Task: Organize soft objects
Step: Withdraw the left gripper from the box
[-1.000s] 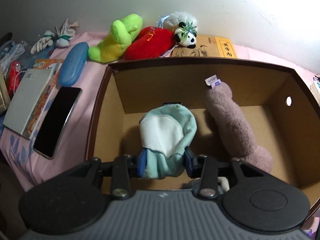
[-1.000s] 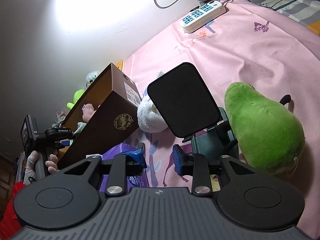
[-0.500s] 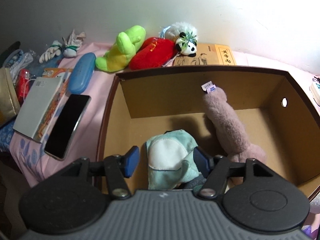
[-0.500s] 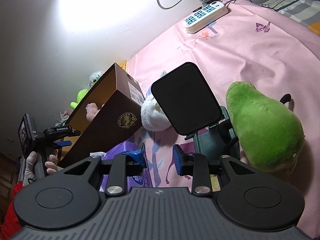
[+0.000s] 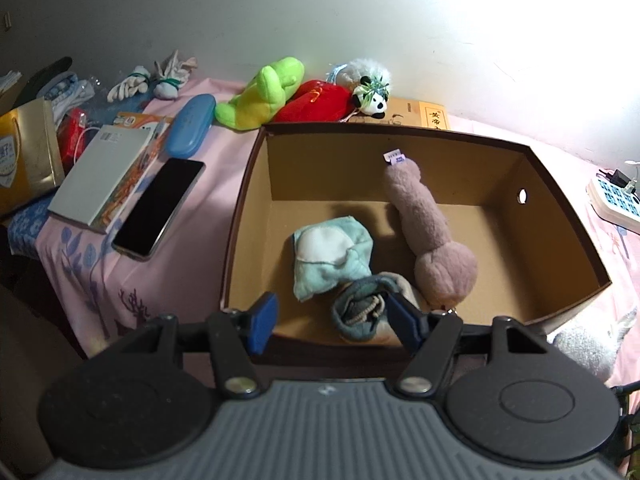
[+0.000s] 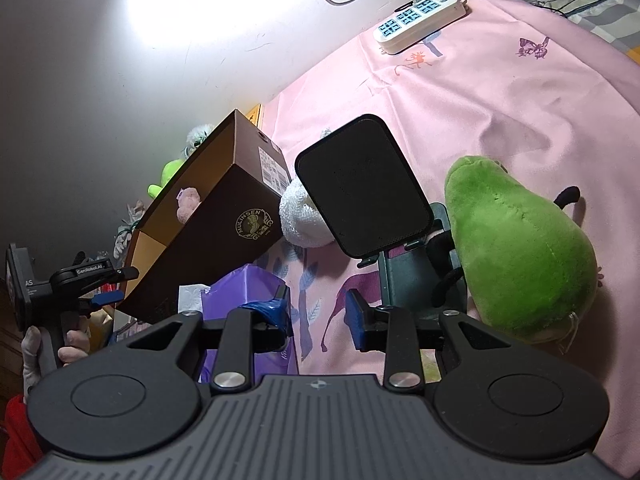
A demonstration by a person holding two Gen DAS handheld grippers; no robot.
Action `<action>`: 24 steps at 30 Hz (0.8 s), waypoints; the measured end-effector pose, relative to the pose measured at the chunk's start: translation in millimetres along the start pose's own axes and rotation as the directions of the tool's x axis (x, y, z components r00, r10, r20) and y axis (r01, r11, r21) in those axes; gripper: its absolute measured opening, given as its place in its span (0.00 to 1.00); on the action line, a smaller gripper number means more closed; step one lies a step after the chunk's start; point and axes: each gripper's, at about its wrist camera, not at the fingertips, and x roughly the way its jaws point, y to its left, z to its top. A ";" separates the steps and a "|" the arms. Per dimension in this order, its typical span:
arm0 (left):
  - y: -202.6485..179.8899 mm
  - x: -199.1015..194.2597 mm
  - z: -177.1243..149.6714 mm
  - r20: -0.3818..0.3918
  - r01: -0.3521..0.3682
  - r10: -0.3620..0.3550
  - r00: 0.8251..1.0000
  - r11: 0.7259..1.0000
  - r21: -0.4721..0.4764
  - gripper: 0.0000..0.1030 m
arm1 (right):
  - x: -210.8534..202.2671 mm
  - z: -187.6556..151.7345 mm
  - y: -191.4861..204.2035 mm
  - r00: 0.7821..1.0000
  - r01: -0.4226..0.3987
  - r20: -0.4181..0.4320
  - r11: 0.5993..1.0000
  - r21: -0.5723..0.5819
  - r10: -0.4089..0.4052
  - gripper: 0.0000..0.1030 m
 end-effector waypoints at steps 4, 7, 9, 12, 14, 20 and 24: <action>-11.9 -24.3 -22.0 0.024 -0.002 0.002 1.000 1.000 0.019 0.72 | -2.8 0.3 -5.6 1.000 -0.005 -0.024 1.000 -0.013 0.005 0.13; -20.6 -39.4 -33.1 0.038 -0.002 0.001 0.999 1.000 0.026 0.72 | -6.0 0.8 -9.9 0.999 -0.011 -0.042 1.000 -0.024 0.010 0.13; -25.9 -49.7 -38.6 0.054 -0.003 0.002 0.999 1.000 0.028 0.72 | -8.4 0.9 -13.0 0.998 -0.018 -0.055 0.999 -0.035 0.016 0.13; -34.3 -62.5 -48.0 0.064 0.003 -0.005 0.998 1.000 0.027 0.74 | -10.0 -0.3 -18.7 0.994 -0.028 -0.104 0.998 -0.056 0.022 0.13; -42.2 -69.9 -55.0 0.072 -0.003 0.001 0.997 0.999 0.038 0.75 | -11.6 -2.7 -23.5 0.991 -0.029 -0.132 0.997 -0.072 0.019 0.13; -57.3 -81.3 -73.6 0.067 -0.018 0.016 0.998 0.999 0.027 0.81 | -19.8 -6.0 -40.6 0.985 -0.031 -0.173 0.995 -0.099 0.014 0.13; -62.5 -85.6 -86.6 0.053 -0.028 0.028 0.998 1.000 0.010 0.81 | -20.5 -8.4 -51.5 0.974 -0.053 -0.226 0.993 -0.108 0.028 0.15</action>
